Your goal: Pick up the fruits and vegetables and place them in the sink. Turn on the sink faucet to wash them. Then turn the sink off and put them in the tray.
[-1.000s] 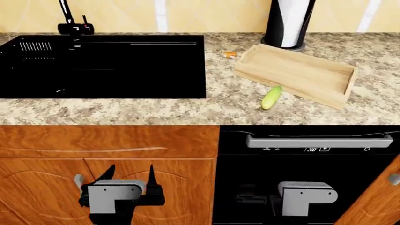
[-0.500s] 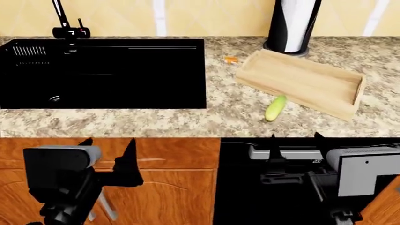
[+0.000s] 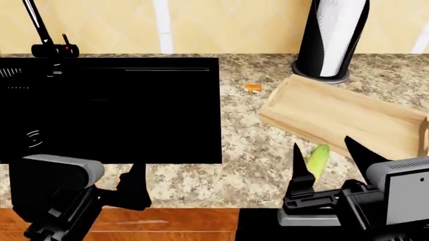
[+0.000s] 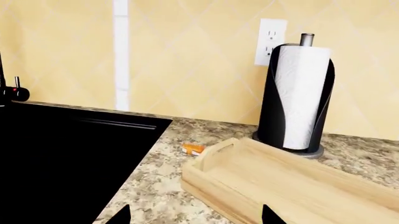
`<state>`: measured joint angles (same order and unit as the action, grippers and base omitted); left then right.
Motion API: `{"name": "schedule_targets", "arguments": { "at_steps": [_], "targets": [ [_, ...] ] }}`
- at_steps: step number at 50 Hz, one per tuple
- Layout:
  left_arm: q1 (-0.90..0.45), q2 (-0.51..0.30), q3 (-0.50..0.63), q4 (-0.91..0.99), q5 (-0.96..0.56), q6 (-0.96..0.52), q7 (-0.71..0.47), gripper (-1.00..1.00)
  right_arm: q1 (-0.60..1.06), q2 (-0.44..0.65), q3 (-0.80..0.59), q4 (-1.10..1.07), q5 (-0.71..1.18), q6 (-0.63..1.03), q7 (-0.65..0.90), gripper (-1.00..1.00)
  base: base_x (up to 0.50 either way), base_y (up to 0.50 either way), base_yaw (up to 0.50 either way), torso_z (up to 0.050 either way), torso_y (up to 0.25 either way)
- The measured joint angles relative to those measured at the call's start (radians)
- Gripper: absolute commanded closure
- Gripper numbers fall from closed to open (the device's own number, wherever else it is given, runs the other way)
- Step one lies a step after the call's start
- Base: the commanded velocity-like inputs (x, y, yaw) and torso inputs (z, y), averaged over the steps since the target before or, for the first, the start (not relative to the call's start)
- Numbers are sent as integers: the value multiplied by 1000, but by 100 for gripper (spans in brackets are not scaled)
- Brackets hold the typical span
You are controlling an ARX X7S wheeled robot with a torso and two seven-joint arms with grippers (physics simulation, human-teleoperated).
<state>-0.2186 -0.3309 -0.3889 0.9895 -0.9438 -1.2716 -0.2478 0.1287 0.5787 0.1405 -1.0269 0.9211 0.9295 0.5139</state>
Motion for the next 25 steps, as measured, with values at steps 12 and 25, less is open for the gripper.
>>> {"name": "schedule_targets", "arguments": {
  "at_steps": [12,25],
  "targets": [
    [0,-14,-9,8,-42,-9,-26,-100,-11,81,-21,-11,74,-69,93,-100,497,-14,0,0,1],
    [-4,-30,-6,-3,-76,-7,-50,-100,45,181,-39,-14,286,-135,343,-100,0,0,0,0,0]
  ]
}}
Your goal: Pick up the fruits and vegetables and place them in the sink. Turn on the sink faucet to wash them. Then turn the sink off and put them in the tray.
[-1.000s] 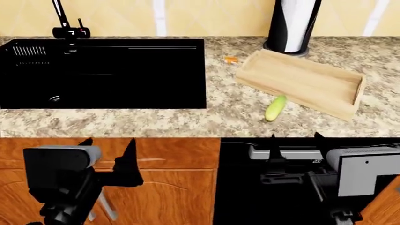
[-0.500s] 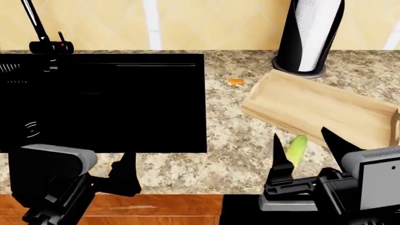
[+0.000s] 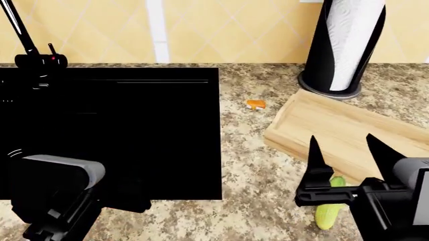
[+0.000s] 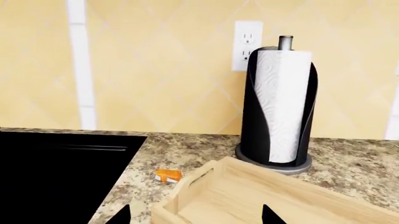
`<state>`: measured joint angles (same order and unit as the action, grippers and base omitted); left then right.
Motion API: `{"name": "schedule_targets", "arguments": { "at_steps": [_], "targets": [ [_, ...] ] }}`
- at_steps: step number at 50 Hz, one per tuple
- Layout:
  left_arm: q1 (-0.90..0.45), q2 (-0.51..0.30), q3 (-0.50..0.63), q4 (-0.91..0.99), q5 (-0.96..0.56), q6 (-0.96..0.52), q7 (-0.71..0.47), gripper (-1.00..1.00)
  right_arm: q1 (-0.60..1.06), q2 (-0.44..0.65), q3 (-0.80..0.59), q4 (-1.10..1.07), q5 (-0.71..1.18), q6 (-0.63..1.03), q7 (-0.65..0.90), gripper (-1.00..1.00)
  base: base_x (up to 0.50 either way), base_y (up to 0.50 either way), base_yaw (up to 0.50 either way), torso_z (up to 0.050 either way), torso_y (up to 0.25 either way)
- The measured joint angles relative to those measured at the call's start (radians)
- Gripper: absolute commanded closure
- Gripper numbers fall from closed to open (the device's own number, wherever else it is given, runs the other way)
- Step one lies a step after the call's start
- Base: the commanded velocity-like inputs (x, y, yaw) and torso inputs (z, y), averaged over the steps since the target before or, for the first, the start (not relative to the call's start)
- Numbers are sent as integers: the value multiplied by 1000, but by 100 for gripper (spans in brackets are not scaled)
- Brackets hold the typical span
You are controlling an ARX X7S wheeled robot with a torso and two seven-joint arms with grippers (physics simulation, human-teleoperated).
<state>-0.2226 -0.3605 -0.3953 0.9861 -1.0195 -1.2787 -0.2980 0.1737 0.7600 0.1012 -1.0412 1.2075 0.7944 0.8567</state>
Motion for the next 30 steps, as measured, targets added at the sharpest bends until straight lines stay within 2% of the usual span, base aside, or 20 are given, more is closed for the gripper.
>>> {"name": "schedule_targets", "arguments": {
  "at_steps": [13,22,30],
  "targets": [
    [-1,-17,-12,-3,-45,2,-29,-100,196,92,-156,10,341,-34,431,-100,0,0,0,0,0],
    [9,-30,-15,-3,-59,17,-38,-100,335,298,-498,5,387,-308,599,-100,0,0,0,0,0],
    [21,-40,-14,-4,-68,31,-43,-100,490,401,-806,10,395,-512,662,-100,0,0,0,0,0]
  ]
}}
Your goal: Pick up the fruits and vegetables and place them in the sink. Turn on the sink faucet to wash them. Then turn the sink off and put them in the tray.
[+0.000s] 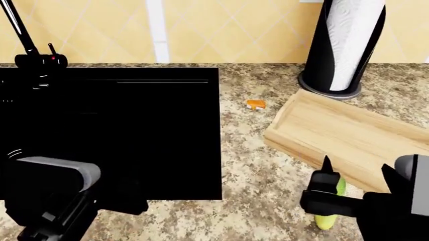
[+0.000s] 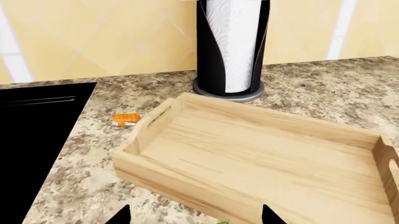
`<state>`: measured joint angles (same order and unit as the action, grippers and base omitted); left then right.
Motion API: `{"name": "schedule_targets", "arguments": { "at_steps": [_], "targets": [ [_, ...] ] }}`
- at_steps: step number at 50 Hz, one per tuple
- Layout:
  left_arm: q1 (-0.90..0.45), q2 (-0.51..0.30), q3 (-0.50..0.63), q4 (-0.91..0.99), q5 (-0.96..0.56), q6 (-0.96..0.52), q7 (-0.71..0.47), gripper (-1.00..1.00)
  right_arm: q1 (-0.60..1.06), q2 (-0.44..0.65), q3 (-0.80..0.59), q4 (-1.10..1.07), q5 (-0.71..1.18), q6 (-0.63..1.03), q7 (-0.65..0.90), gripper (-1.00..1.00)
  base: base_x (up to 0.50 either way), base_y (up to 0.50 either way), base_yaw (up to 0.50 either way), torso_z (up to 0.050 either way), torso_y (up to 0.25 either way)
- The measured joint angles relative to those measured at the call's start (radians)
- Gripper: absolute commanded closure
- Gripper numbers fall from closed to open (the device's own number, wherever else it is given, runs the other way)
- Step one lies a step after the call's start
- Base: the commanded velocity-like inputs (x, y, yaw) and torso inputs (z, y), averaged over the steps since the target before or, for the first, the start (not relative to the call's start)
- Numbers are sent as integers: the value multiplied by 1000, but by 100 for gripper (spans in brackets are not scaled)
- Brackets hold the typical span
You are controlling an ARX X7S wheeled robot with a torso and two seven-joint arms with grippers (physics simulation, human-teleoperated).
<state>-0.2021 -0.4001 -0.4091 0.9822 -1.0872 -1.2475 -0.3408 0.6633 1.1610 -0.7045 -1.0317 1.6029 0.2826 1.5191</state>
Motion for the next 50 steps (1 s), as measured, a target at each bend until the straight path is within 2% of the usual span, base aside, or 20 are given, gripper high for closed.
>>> {"name": "schedule_targets", "arguments": {
  "at_steps": [9,21,26,30,34,42,50],
  "targets": [
    [12,-9,11,-6,1,16,-2,-100,232,9,-373,31,12,-187,31,-100,0,0,0,0,0],
    [28,-22,36,-22,24,47,11,-100,611,-46,-927,103,18,-493,45,-100,0,0,0,0,0],
    [41,-27,46,-31,44,69,26,-100,827,-115,-1244,127,19,-689,48,-100,0,0,0,0,0],
    [51,-30,53,-38,58,86,37,-100,986,-216,-1514,145,19,-883,49,-100,0,0,0,0,0],
    [61,-32,57,-42,67,100,45,-100,1102,-308,-1721,166,30,-1030,50,-100,0,0,0,0,0],
    [75,-37,58,-43,67,115,48,-100,1260,-420,-1985,205,65,-1195,51,-100,0,0,0,0,0],
    [79,-43,55,-42,52,119,42,-100,1308,-479,-2104,229,89,-1269,51,-100,0,0,0,0,0]
  ]
}}
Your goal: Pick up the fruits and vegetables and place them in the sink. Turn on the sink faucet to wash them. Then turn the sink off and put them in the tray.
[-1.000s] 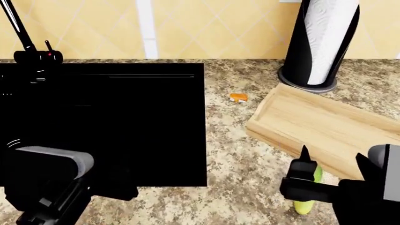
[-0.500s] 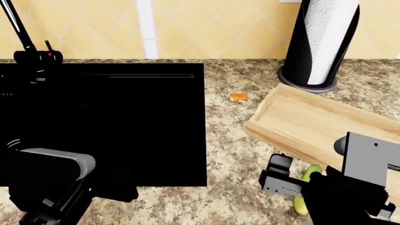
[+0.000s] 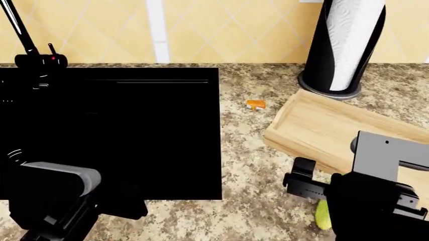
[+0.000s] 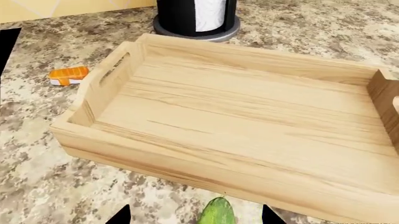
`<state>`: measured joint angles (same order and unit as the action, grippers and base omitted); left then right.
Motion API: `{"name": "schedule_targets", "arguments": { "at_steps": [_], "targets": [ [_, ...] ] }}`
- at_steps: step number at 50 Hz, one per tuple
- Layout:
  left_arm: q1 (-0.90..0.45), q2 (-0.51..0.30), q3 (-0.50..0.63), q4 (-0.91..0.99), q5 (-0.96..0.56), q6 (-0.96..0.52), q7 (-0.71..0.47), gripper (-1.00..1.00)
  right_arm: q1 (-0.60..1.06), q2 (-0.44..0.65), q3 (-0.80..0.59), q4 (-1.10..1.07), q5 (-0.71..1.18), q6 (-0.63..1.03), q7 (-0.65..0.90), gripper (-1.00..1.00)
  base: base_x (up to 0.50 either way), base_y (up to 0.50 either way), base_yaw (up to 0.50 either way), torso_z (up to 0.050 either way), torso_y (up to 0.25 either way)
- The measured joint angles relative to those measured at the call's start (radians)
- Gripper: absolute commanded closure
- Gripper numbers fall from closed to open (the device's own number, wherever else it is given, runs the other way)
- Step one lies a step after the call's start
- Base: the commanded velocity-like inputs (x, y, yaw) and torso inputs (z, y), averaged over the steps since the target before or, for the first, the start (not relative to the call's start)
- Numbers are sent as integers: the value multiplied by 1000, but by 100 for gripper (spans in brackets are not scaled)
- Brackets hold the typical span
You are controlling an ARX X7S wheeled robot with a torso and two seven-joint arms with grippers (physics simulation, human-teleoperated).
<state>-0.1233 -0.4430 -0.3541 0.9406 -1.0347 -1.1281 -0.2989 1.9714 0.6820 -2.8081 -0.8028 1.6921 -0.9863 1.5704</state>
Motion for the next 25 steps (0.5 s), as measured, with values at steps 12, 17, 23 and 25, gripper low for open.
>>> {"name": "schedule_targets", "arguments": {
  "at_steps": [12,17,23,25],
  "targets": [
    [-3,-9,-2,-1,-23,2,-14,-100,-49,-34,-39,17,9,-42,0,-100,0,0,0,0,0],
    [-2,-11,1,-1,-27,5,-18,-100,-82,-30,-33,20,4,-49,0,-100,0,0,0,0,0],
    [0,-14,5,0,-30,9,-22,-100,-120,-22,-19,24,-5,-54,0,-100,0,0,0,0,0],
    [1,-16,6,0,-31,11,-24,-100,-132,-20,-13,27,-7,-55,0,-100,0,0,0,0,0]
  ]
}}
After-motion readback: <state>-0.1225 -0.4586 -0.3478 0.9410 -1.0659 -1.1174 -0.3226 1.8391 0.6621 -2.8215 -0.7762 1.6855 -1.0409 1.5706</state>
